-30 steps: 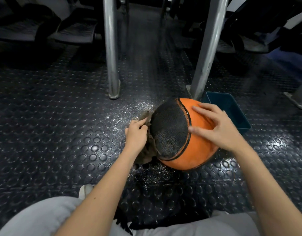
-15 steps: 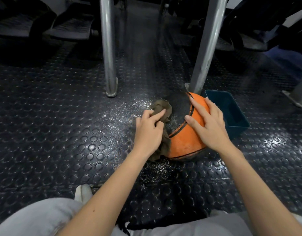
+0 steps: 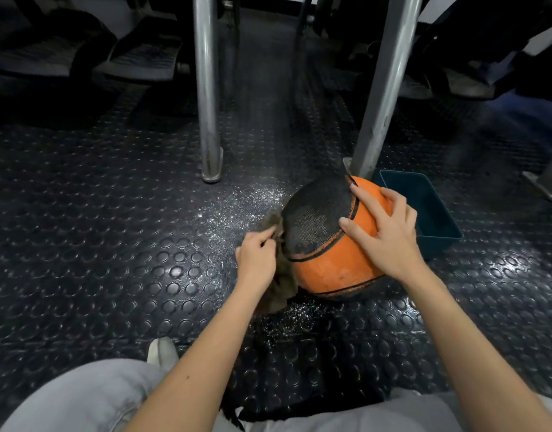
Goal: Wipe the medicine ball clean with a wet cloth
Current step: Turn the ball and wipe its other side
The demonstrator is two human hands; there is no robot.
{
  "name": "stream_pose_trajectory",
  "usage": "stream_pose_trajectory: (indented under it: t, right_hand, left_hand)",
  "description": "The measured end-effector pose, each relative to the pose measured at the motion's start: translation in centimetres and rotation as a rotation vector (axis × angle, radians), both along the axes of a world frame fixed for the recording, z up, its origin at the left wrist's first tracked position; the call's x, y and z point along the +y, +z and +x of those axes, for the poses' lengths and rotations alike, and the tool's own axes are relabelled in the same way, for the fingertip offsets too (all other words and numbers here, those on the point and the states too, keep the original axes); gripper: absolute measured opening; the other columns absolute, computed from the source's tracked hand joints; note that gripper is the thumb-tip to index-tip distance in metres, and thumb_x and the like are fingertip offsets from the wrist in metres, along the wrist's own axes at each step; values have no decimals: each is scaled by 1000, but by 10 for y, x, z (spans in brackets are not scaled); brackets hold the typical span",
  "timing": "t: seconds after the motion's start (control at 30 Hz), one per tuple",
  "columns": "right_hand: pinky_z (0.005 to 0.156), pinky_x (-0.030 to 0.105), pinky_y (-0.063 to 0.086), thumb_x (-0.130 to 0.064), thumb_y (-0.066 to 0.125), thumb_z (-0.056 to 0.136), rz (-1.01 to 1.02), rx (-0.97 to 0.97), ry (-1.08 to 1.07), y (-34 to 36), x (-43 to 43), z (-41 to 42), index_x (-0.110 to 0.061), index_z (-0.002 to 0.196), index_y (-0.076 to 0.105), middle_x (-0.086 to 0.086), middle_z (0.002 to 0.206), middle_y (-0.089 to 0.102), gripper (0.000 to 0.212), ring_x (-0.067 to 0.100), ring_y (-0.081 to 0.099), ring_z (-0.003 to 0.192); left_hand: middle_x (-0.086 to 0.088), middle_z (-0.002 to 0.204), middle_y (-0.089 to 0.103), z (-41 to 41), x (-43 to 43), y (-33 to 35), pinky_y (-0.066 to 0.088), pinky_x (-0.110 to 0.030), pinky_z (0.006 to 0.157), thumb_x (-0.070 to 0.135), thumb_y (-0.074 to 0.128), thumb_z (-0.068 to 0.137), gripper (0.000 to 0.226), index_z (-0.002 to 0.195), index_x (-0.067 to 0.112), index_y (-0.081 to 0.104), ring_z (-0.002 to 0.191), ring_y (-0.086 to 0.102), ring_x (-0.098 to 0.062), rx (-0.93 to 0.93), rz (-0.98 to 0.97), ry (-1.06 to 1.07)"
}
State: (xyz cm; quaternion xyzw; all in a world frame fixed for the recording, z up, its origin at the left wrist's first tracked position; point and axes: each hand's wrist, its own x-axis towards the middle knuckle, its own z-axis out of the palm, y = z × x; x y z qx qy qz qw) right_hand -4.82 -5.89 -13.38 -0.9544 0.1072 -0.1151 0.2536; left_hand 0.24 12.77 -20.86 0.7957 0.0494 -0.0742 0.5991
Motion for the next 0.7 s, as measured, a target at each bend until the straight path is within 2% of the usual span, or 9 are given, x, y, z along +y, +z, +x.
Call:
stream_pose_trajectory:
  t: [0.07,0.13,0.2,0.23,0.3,0.37,0.53,0.6,0.7]
  right_hand:
    - [111,58,18,-73,39,71,24,-1,-8,0,-3,0,-59,133,31,-4,147,18,64,20,11,133]
    - [111,58,18,-75,39,71,42,2,-17,-1,-5,1,-60,132,30,-5,147,17,64,20,10,134]
    - [111,57,18,-79,41,75,33,-5,-25,-2,-4,2,-62,131,29,-4,147,17,60,20,11,133]
    - [111,57,18,-79,41,76,18,-10,-27,-3,-4,2,-63,131,28,-4,147,18,59,20,12,134]
    - [111,56,17,-75,40,76,-18,-15,-18,-4,-4,2,-63,131,25,-2,151,17,58,21,12,136]
    - [112,56,15,-77,40,77,-28,-10,-4,-4,-3,2,-62,132,25,-1,155,13,59,23,9,139]
    - [112,58,13,-79,37,74,-10,22,3,-4,-4,4,-66,129,21,-6,157,10,59,25,7,142]
    - [112,58,13,-78,40,76,0,20,1,-3,-4,4,-68,126,20,-7,157,11,55,24,7,141]
    - [112,57,14,-79,37,71,4,11,-12,-4,-5,4,-71,123,19,-9,156,13,55,22,8,141]
  left_hand:
    - [-4,126,55,1,1,-8,34,-49,106,8,44,91,40,113,33,66,120,46,-33,91,-33,54]
    - [0,124,53,-1,-4,4,32,-46,108,8,43,93,38,119,27,65,121,44,-28,33,-59,66]
    - [6,118,50,-6,-11,23,29,-31,105,9,42,96,38,126,23,60,116,39,-18,-129,-9,-11]
    - [9,118,48,-12,-16,33,26,-23,97,10,41,96,38,128,24,58,112,36,-15,-235,63,-72]
    - [10,119,47,-26,-20,47,25,-20,87,15,40,96,40,130,29,56,106,33,-14,-439,213,-190]
    - [11,120,46,-32,-20,45,29,-22,86,19,38,95,42,131,33,53,103,32,-14,-509,275,-238]
    - [15,112,43,-23,-13,28,24,-10,69,16,40,97,41,133,32,51,100,28,-8,-335,161,-94]
    - [14,108,43,-20,-14,23,26,-10,72,14,39,97,40,132,29,52,102,29,-9,-242,75,-36]
    - [10,109,45,-17,-13,23,27,-23,85,12,39,97,39,132,24,53,110,33,-16,-124,43,43]
